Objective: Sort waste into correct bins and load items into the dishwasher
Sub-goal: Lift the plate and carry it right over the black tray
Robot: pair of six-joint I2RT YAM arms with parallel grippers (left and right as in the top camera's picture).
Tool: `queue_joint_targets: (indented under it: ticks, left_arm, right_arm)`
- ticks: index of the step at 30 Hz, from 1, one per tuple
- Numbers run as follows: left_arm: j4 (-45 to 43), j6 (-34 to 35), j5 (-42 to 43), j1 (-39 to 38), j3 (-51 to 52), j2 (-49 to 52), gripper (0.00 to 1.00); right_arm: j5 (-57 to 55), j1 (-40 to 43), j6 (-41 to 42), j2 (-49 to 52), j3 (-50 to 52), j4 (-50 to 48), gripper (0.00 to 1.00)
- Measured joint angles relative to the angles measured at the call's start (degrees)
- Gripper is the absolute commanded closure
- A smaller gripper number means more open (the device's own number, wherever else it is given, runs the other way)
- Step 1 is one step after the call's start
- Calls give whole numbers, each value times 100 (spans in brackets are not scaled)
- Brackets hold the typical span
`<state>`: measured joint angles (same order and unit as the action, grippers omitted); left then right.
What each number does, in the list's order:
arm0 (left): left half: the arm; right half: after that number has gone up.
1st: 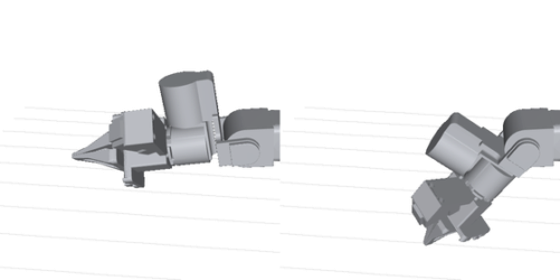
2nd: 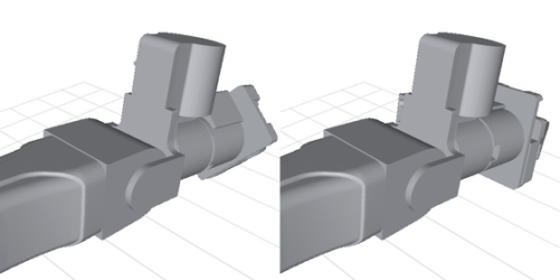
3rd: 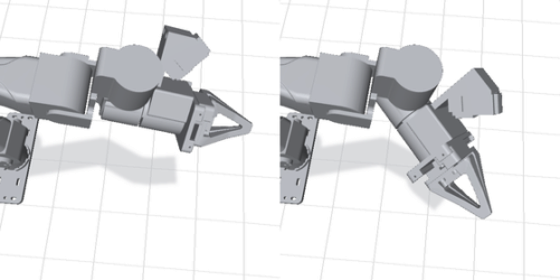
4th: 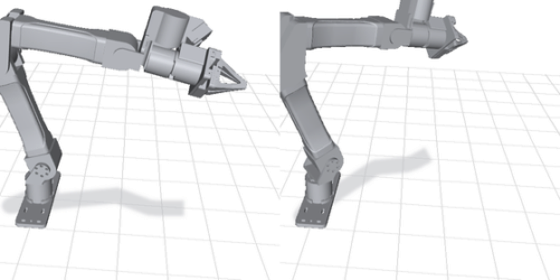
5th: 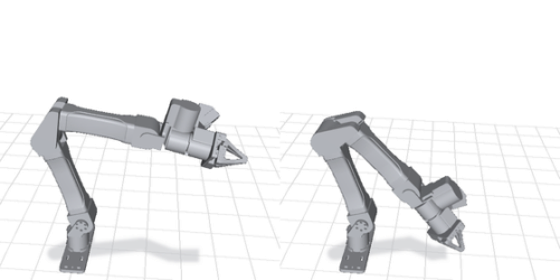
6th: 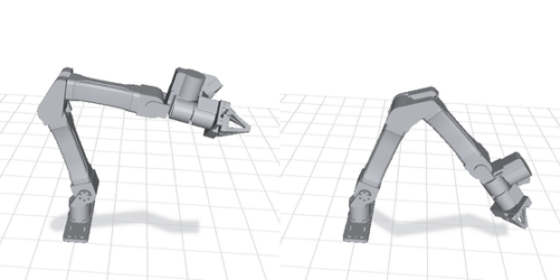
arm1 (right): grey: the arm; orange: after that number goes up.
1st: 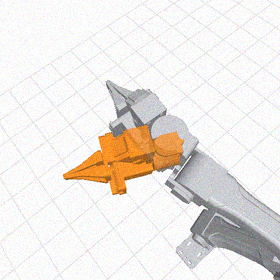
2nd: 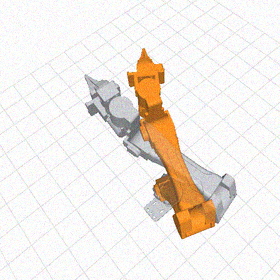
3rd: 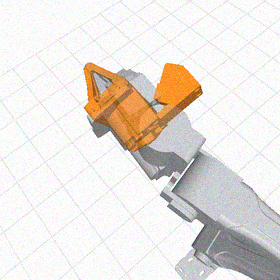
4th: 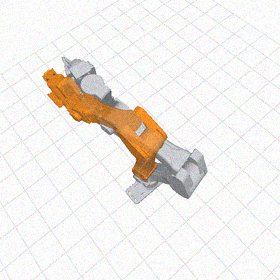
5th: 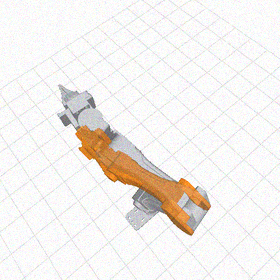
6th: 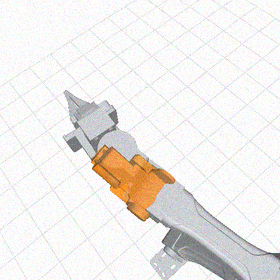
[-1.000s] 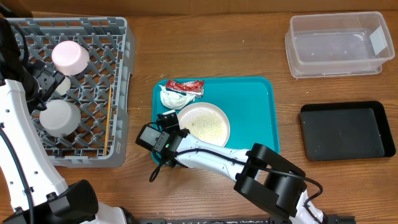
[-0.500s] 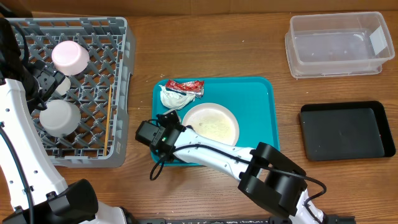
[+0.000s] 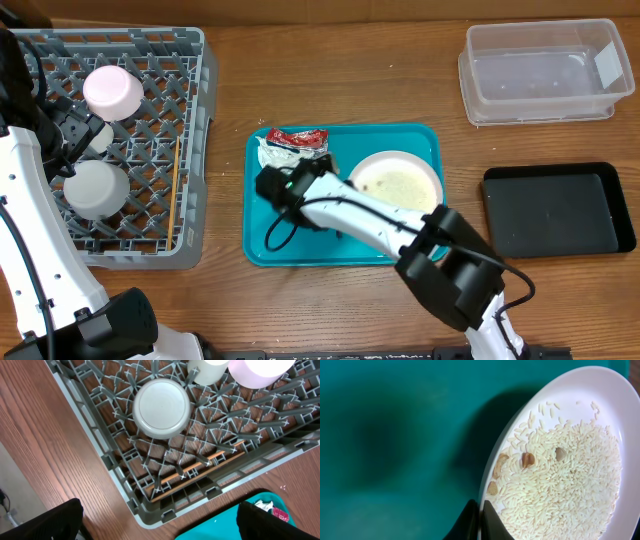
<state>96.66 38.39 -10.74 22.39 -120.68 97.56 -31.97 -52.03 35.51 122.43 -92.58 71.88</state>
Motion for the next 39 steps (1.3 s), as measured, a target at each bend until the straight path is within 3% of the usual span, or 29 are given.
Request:
queue_joint_targets:
  ticks: [7, 20, 28, 39]
  left_arm:
    - [0, 0, 0, 0, 0, 0, 0]
    - [2, 0, 0, 0, 0, 0, 0]
    - [2, 0, 0, 0, 0, 0, 0]
    - [0, 0, 0, 0, 0, 7, 0]
  right_arm:
    - [-160, 643, 503, -2, -249, 612, 96]
    - [-201, 2175, 713, -656, -1893, 1609, 96]
    - [63, 3766, 321, -1043, -2037, 1661, 96]
    - [1451, 5790, -577, -1043, -2037, 1191, 96]
